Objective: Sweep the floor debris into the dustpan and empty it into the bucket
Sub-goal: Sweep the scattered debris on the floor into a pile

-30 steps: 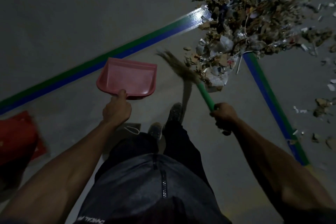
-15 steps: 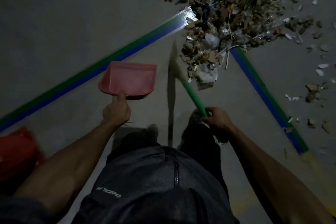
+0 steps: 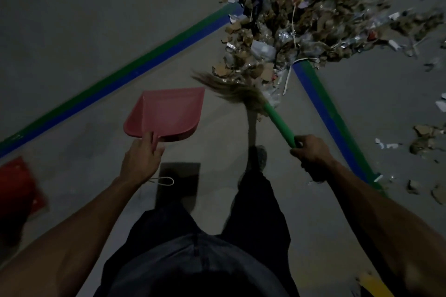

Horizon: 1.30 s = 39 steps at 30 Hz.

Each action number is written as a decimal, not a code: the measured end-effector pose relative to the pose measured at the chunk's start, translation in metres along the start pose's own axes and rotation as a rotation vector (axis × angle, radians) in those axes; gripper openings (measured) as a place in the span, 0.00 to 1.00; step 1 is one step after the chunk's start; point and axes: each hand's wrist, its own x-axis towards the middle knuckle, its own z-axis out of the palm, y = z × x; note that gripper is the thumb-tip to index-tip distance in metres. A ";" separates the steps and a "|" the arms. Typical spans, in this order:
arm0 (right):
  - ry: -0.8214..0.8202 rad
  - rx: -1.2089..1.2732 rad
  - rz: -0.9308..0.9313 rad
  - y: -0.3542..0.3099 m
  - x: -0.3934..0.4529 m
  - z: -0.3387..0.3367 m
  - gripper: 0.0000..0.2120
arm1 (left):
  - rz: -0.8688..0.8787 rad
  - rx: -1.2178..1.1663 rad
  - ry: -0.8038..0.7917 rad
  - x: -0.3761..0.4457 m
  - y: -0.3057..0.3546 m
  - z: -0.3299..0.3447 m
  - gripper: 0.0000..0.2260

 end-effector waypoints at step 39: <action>-0.141 -0.024 0.049 0.113 -0.048 -0.068 0.17 | -0.206 0.051 0.008 -0.023 0.115 0.025 0.16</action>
